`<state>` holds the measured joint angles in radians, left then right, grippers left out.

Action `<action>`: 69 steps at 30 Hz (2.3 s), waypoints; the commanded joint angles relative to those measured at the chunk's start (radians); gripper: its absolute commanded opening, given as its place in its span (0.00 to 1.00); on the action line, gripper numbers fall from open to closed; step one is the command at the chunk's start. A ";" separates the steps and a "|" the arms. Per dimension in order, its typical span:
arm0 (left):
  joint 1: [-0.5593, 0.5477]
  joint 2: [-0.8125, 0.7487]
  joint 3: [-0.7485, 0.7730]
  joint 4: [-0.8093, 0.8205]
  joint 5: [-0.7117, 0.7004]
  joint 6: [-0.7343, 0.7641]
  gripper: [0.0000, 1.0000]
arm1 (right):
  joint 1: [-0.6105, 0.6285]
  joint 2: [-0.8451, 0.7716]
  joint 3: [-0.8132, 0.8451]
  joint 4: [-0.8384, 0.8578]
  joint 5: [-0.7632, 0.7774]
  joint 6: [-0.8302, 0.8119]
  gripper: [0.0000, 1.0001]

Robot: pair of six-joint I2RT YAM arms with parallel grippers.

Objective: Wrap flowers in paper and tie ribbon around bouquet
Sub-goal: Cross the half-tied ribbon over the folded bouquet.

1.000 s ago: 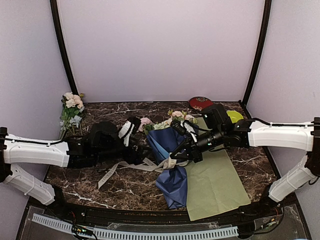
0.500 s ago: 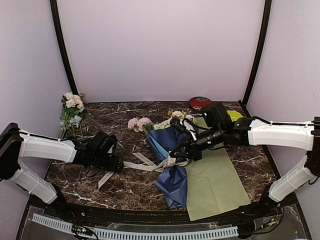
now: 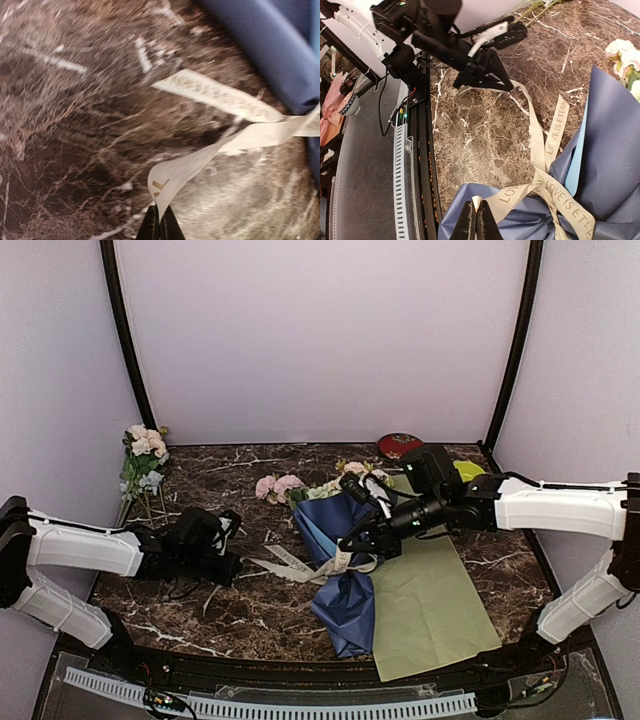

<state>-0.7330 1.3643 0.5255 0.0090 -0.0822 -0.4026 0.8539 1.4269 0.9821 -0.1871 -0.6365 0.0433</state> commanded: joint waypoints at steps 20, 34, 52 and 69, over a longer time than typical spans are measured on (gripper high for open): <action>-0.484 0.496 0.827 0.060 0.627 0.646 0.00 | -0.117 0.069 0.109 0.044 0.155 0.139 0.00; -0.591 0.834 1.164 0.058 0.532 0.747 0.00 | -0.118 0.034 0.095 0.017 0.154 0.125 0.00; -0.613 0.700 1.053 0.038 0.323 0.830 0.59 | -0.118 0.019 0.079 0.009 0.121 0.114 0.00; -0.447 0.145 0.391 0.548 0.182 0.615 0.83 | -0.116 0.022 0.078 0.022 0.077 0.134 0.00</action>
<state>-1.2503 1.5913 1.0222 0.4129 0.1665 0.3359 0.7414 1.4750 1.0607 -0.1860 -0.5373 0.1680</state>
